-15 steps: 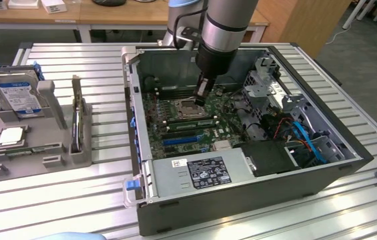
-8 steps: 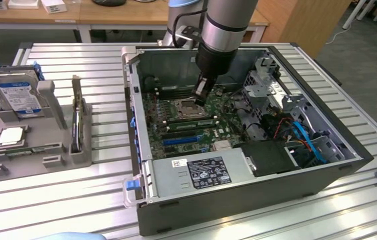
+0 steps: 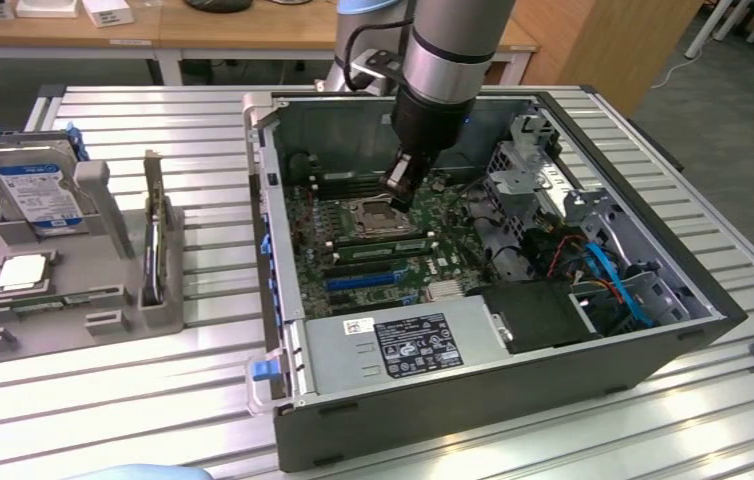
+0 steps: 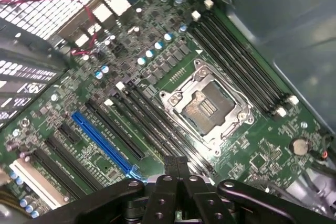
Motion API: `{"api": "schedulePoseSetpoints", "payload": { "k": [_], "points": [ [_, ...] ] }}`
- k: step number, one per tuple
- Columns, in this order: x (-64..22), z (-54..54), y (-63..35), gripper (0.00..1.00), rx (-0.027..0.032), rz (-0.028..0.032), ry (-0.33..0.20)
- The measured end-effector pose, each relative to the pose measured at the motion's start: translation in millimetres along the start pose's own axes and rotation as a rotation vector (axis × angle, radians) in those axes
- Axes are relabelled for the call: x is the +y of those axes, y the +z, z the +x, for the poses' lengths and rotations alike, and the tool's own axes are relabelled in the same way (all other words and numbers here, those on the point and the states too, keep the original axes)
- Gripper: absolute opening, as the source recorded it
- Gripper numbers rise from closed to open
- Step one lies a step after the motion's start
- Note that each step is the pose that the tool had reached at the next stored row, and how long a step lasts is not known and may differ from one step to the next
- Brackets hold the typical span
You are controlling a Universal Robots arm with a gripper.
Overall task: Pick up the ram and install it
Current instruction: 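Press down the ram until it locks into place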
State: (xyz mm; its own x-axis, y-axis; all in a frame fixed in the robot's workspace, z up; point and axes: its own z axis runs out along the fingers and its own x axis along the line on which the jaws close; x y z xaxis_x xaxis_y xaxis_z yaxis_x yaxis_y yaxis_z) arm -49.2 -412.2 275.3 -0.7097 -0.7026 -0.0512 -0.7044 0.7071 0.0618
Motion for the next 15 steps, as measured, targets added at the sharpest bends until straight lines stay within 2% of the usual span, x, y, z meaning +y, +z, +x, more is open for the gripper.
{"api": "schedulePoseSetpoints", "payload": {
  "k": [15],
  "points": [
    [0.0,0.0,0.0,0.1,-0.0131,0.0109,0.213]
  ]
}}
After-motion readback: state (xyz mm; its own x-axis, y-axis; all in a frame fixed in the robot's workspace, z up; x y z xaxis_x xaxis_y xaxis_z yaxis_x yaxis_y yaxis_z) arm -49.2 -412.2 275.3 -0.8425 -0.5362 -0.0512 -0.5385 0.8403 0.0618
